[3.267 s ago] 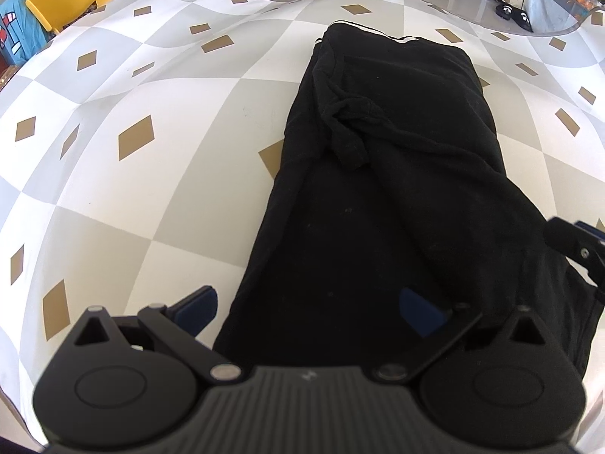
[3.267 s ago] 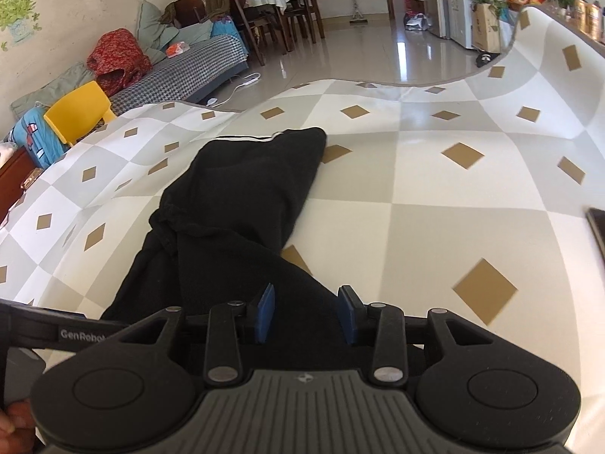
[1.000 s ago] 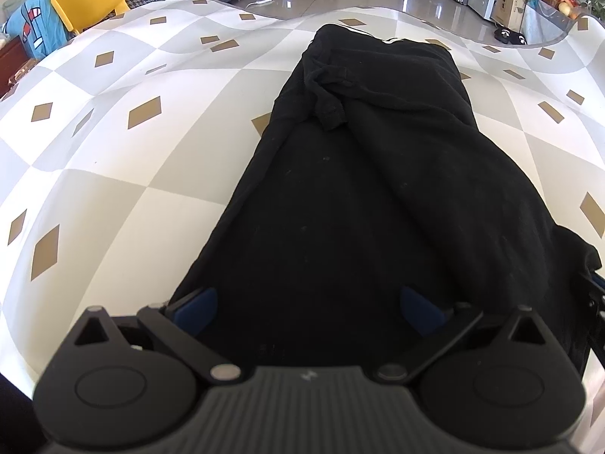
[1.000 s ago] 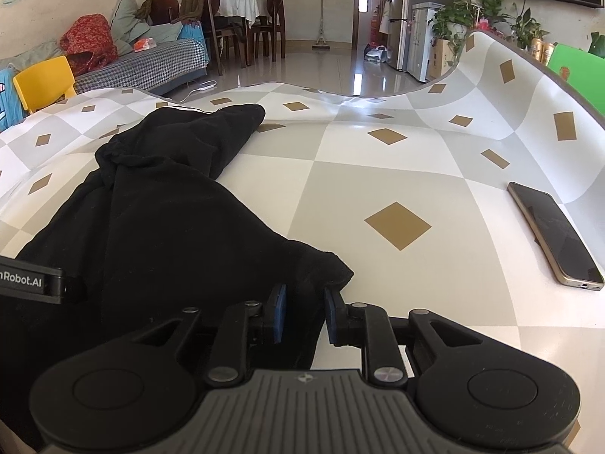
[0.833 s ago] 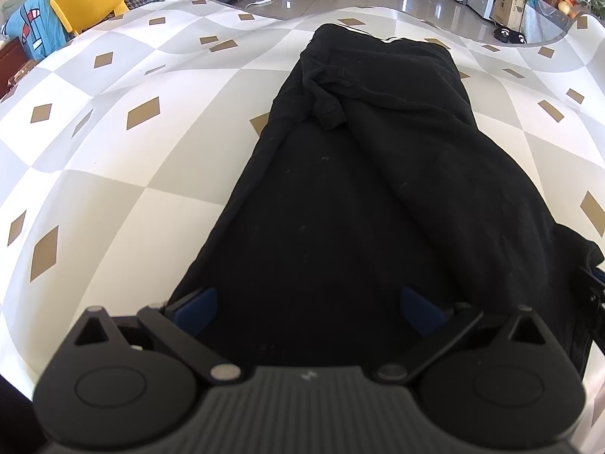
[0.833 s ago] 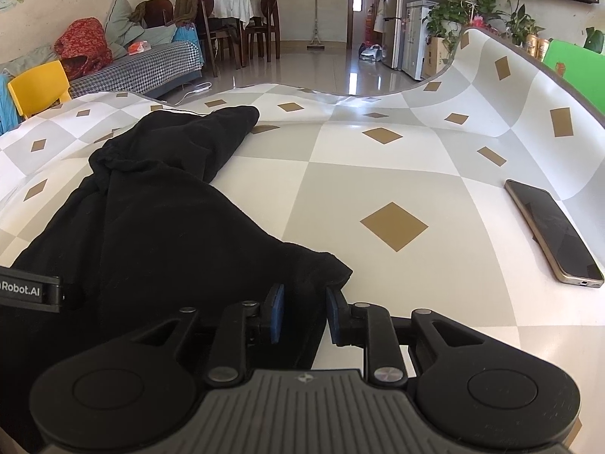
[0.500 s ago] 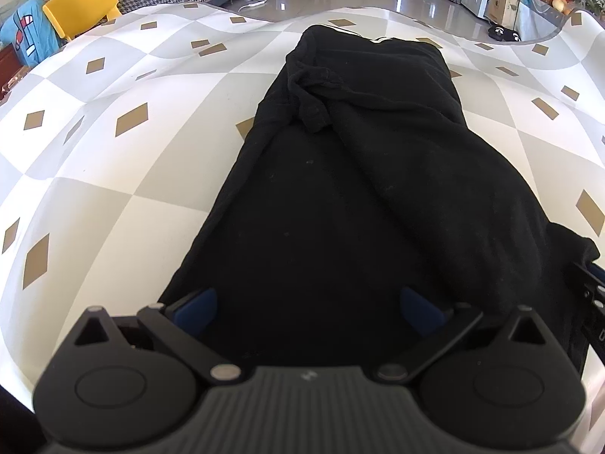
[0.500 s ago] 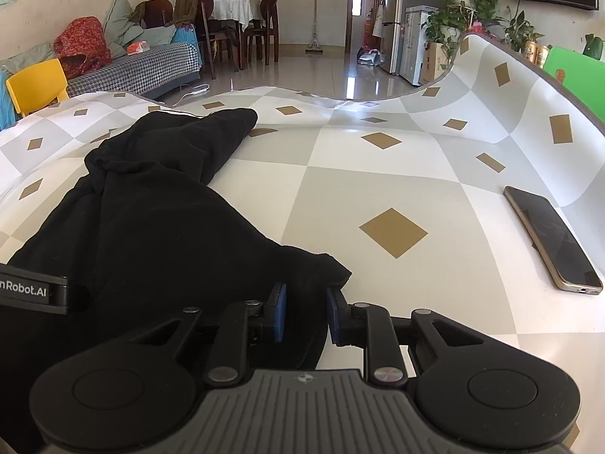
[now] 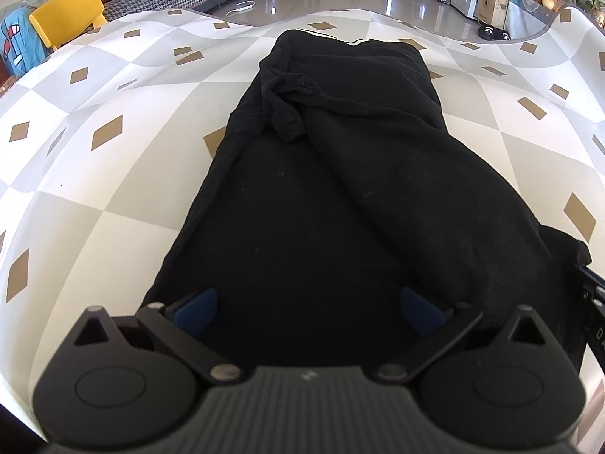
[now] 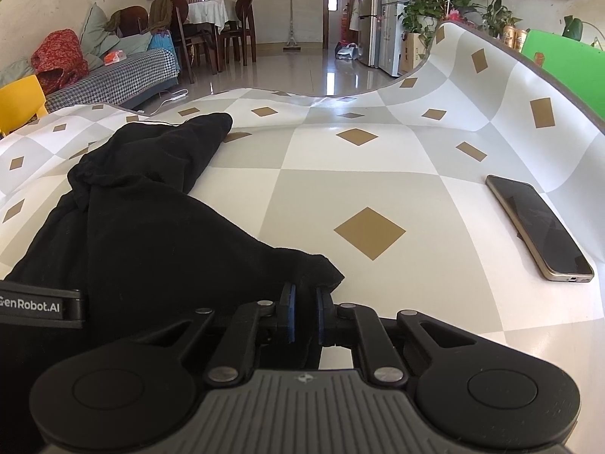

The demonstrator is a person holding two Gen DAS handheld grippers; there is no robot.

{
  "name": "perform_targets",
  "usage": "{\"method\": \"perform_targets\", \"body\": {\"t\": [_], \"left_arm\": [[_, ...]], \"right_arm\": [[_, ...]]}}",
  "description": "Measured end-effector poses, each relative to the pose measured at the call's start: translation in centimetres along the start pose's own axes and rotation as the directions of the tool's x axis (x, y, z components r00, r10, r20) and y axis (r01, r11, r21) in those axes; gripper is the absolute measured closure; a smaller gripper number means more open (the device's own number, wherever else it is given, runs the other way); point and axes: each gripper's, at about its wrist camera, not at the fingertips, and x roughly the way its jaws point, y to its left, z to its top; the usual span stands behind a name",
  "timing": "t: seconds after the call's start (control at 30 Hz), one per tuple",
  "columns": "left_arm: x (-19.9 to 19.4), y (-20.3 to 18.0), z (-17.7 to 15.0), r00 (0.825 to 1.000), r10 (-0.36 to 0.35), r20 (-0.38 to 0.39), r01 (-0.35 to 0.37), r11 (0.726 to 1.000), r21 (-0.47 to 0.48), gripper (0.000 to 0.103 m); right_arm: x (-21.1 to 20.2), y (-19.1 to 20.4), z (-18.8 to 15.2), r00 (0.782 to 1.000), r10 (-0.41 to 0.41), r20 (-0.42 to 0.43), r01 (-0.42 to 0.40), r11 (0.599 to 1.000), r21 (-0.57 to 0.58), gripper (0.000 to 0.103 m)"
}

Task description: Fold clothes

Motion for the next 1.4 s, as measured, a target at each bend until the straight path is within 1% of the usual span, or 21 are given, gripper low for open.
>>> {"method": "perform_targets", "body": {"t": [0.1, 0.3, 0.37, 0.53, 0.7, 0.77, 0.97, 1.07, 1.17, 1.23, 1.3, 1.4], "left_arm": [[0.8, -0.6, 0.6, 1.000, -0.005, 0.004, 0.005, 1.000, 0.006, 0.000], [0.3, -0.2, 0.3, 1.000, -0.007, 0.006, 0.007, 1.000, 0.012, 0.000], [0.0, 0.0, 0.2, 1.000, -0.003, 0.000, 0.003, 1.000, 0.010, 0.000], [-0.6, 1.9, -0.1, 1.000, 0.019, -0.017, -0.020, 0.999, -0.047, 0.000], [-1.1, 3.4, -0.4, 0.999, 0.030, -0.020, -0.031, 0.996, -0.080, 0.000], [-1.3, 3.8, -0.5, 0.999, 0.034, -0.021, -0.036, 0.996, -0.087, 0.000], [-2.2, 4.5, -1.0, 0.999, 0.041, -0.008, -0.041, 0.995, -0.087, 0.000], [-2.7, 5.1, -1.3, 0.999, 0.038, -0.013, -0.039, 0.995, -0.090, 0.000], [-3.4, 5.8, -1.7, 1.000, 0.016, -0.009, -0.017, 0.994, -0.105, 0.000], [-3.9, 6.4, -1.9, 1.000, -0.001, -0.004, 0.001, 0.993, -0.116, 0.000], [-4.5, 7.0, -2.1, 1.000, -0.024, 0.005, 0.024, 0.991, -0.130, 0.000], [-5.3, 8.5, -2.4, 1.000, -0.007, 0.005, 0.008, 0.986, -0.166, 0.000]], "right_arm": [[-0.2, -0.2, 0.2, 1.000, 0.009, 0.002, -0.009, 1.000, 0.009, 0.094], [-1.1, -0.4, 0.7, 0.999, 0.039, 0.017, -0.039, 0.999, 0.024, 0.094], [-1.6, -0.4, 1.0, 0.998, 0.067, 0.021, -0.068, 0.997, 0.038, 0.094], [-3.1, -0.3, 1.6, 0.989, 0.143, 0.036, -0.145, 0.987, 0.066, 0.094], [-4.8, 0.1, 1.9, 0.969, 0.242, 0.057, -0.246, 0.964, 0.100, 0.095], [-5.5, 0.5, 1.8, 0.955, 0.290, 0.063, -0.295, 0.950, 0.098, 0.095], [-7.1, 2.9, 1.4, 0.920, 0.387, 0.062, -0.390, 0.920, 0.044, 0.095], [-7.8, 4.3, 1.2, 0.895, 0.442, 0.059, -0.444, 0.896, 0.014, 0.095], [-8.4, 5.7, 1.2, 0.864, 0.501, 0.054, -0.501, 0.865, -0.016, 0.095], [-8.9, 6.8, 1.2, 0.833, 0.552, 0.045, -0.551, 0.834, -0.040, 0.095], [-9.4, 7.9, 1.2, 0.811, 0.583, 0.046, -0.580, 0.812, -0.067, 0.096], [-9.7, 9.0, 1.3, 0.772, 0.635, 0.038, -0.630, 0.772, -0.084, 0.096]]}}
